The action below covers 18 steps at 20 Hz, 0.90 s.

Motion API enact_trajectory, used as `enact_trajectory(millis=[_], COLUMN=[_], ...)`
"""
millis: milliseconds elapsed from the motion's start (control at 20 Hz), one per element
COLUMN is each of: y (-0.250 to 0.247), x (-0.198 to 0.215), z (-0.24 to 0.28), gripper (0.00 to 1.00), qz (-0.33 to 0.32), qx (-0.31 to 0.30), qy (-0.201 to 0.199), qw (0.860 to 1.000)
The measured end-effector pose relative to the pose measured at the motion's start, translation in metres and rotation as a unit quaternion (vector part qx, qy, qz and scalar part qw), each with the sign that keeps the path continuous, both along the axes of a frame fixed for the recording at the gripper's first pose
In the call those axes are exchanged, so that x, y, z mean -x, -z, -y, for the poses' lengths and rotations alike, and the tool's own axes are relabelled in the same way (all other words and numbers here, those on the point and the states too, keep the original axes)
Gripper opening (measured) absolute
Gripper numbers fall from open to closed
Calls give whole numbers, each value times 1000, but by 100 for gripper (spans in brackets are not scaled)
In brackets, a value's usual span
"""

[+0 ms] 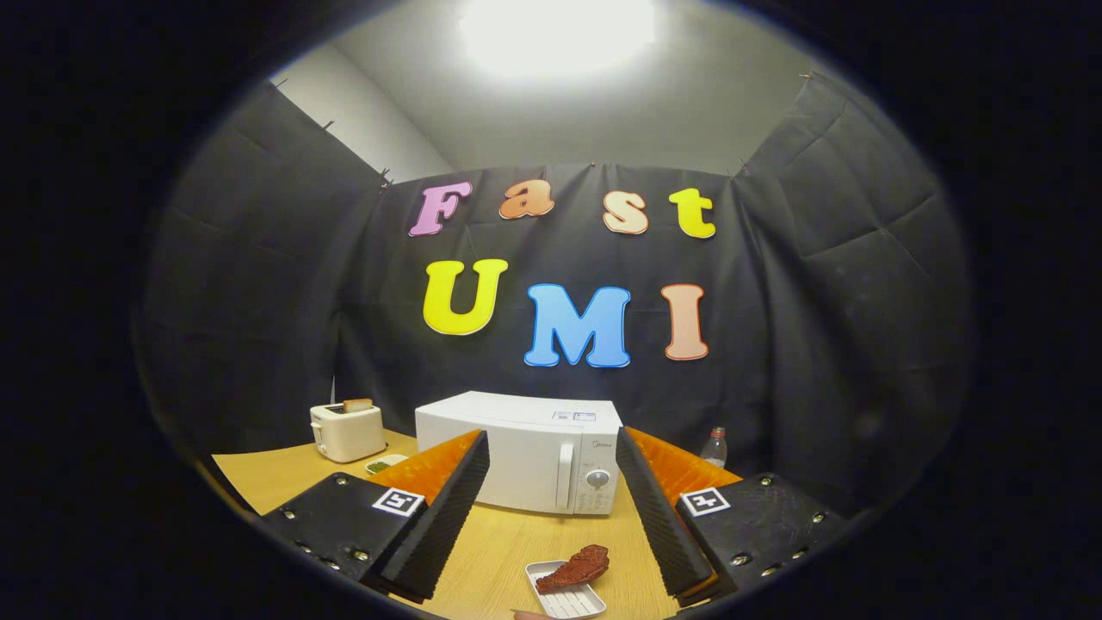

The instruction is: Open the microwave, put the food inside, and close the microwave door.

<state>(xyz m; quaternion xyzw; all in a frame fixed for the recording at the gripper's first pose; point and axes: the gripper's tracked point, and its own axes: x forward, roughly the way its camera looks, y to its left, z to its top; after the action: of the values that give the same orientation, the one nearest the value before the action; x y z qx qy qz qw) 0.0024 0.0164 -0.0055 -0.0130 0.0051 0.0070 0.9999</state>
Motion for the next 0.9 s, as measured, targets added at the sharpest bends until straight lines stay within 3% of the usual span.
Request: enact_trajectory(millis=[300, 900], y=[9, 50], x=[-18, -105], z=[-5, -9], gripper=[92, 93], qz=[3, -9], qx=[1, -44], qy=[-1, -12], qw=[1000, 999])
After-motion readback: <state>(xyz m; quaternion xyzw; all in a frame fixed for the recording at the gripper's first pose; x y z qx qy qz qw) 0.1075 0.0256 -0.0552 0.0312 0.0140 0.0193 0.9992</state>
